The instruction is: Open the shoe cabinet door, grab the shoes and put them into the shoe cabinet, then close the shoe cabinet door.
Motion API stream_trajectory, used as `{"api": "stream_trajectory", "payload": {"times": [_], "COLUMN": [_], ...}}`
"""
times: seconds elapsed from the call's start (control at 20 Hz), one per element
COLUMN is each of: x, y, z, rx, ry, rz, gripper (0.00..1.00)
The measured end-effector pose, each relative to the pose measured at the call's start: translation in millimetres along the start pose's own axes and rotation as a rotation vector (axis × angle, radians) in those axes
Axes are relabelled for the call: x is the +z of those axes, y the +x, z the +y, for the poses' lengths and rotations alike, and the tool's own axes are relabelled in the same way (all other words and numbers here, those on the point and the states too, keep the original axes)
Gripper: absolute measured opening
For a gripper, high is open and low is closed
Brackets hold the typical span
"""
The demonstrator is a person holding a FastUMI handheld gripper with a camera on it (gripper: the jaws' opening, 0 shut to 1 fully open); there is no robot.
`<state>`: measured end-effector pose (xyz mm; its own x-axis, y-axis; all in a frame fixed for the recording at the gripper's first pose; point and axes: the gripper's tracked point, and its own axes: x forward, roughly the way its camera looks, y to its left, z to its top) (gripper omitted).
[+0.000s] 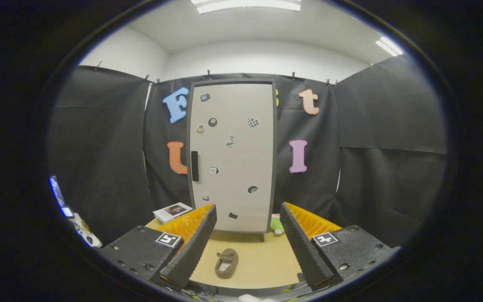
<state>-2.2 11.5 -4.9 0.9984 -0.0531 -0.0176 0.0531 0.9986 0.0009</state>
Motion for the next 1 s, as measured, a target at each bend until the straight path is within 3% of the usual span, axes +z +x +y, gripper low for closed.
{"api": "stream_trajectory", "payload": {"times": [0.55,0.8,1.0], "x": [18,26,23], "y": [30,86,158], "z": [46,98,138], "rx": [0.007,0.063,0.09], "ry": [0.02,0.036,0.039], "rz": [-0.035,-0.037,-0.015], "gripper": [0.99,0.99,0.99]}}
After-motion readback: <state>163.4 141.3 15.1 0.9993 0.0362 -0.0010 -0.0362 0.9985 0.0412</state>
